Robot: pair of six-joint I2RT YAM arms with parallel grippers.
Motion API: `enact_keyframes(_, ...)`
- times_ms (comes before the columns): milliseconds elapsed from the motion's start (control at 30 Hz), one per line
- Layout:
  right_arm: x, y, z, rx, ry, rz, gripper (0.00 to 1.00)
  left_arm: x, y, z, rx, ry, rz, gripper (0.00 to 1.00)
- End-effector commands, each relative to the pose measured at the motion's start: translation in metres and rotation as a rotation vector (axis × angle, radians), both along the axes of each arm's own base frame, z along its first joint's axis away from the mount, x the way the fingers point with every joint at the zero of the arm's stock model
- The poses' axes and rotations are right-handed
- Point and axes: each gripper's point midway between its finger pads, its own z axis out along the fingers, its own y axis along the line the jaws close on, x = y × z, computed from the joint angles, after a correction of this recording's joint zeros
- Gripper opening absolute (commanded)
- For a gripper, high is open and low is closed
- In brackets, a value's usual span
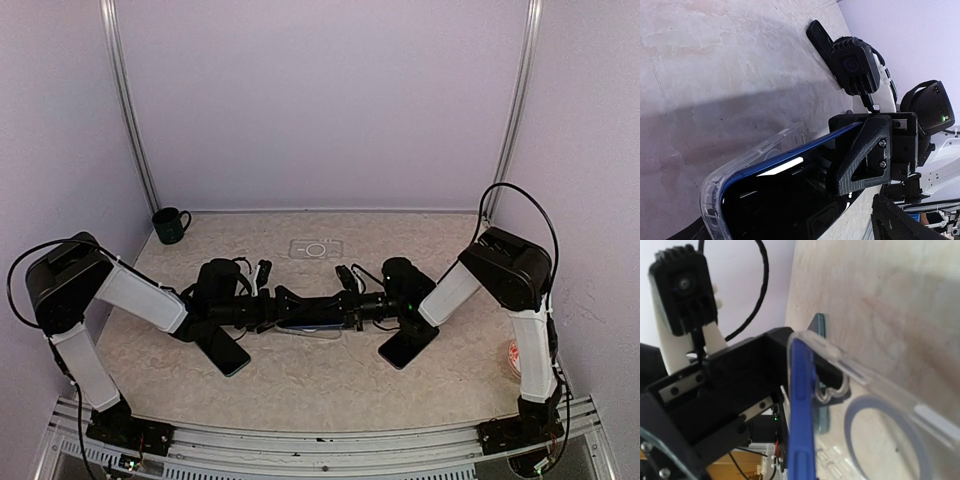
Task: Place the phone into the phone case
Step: Pick up the phone with the phone case from the center of the board.
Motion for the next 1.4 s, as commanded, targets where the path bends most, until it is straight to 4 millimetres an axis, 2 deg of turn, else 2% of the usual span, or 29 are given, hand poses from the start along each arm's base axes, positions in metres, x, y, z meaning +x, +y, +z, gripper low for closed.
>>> enact_keyframes(0, -0.012, 0.005, 0.026, 0.064, -0.095, 0.051, 0.0, -0.006, -0.008, 0.022, -0.053, -0.05, -0.049, 0.91)
enact_keyframes(367, -0.018, 0.008, 0.026, 0.101, -0.064, 0.086, 0.0, -0.014, -0.017, 0.024, -0.066, -0.049, -0.098, 0.83)
enact_keyframes(467, -0.02, 0.008, 0.025, 0.109, -0.056, 0.096, 0.0, -0.015, -0.018, 0.025, -0.07, -0.05, -0.112, 0.79)
enact_keyframes(967, -0.023, 0.005, 0.009, 0.09, -0.035, 0.098, 0.0, -0.017, -0.019, 0.033, -0.094, -0.07, -0.128, 0.64)
enact_keyframes(1133, -0.023, 0.005, 0.006, 0.083, -0.034, 0.099, 0.16, -0.018, -0.017, 0.034, -0.115, -0.063, -0.129, 0.63)
enact_keyframes(1367, -0.023, 0.004, 0.004, 0.061, -0.039, 0.094, 0.24, -0.019, -0.015, 0.034, -0.128, -0.06, -0.125, 0.62)
